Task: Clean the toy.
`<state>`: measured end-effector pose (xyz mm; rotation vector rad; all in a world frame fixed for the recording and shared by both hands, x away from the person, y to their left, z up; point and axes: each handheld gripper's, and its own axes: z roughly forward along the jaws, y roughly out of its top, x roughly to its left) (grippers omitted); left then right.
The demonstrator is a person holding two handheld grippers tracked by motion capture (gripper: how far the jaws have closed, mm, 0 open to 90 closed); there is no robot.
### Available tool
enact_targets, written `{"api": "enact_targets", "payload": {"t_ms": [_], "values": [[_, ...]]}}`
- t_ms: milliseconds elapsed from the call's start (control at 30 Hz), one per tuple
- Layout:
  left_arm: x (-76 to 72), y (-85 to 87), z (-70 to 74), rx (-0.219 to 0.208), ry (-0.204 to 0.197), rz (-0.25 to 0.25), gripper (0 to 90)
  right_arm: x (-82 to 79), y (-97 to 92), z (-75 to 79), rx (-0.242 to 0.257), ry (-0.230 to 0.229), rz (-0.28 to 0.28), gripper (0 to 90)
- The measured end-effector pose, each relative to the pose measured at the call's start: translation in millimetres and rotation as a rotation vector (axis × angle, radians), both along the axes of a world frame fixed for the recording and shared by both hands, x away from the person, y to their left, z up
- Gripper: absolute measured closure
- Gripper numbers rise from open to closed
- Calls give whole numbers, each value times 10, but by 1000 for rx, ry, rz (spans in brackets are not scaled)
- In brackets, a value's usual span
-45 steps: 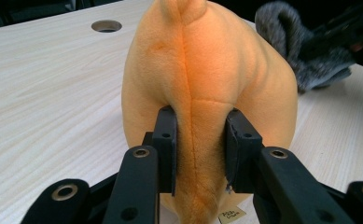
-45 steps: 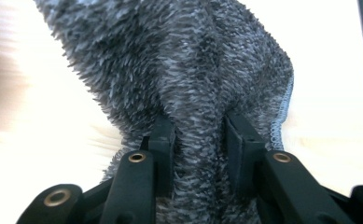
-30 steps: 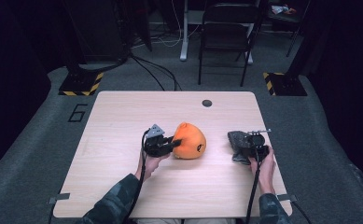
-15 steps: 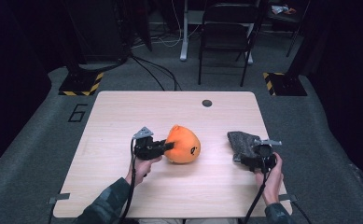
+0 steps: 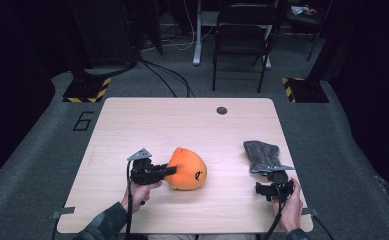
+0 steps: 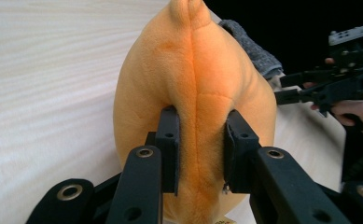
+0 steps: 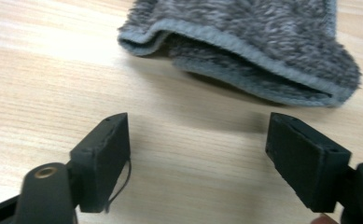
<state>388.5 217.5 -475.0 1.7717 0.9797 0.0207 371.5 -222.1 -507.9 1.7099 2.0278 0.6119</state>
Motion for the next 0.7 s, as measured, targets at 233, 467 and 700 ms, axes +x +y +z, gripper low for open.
{"api": "enact_targets", "payload": {"t_ms": [233,467,700], "values": [[-27,-15,-22,152,-85,28,621,-8,3,-35,0,-34,14,152],[-91,-61,42,289,-213,66,463,-25,-32,-72,46,-46,-8,126],[-133,8,78,327,-236,103,309,-48,-33,-97,51,-69,-15,108]]}}
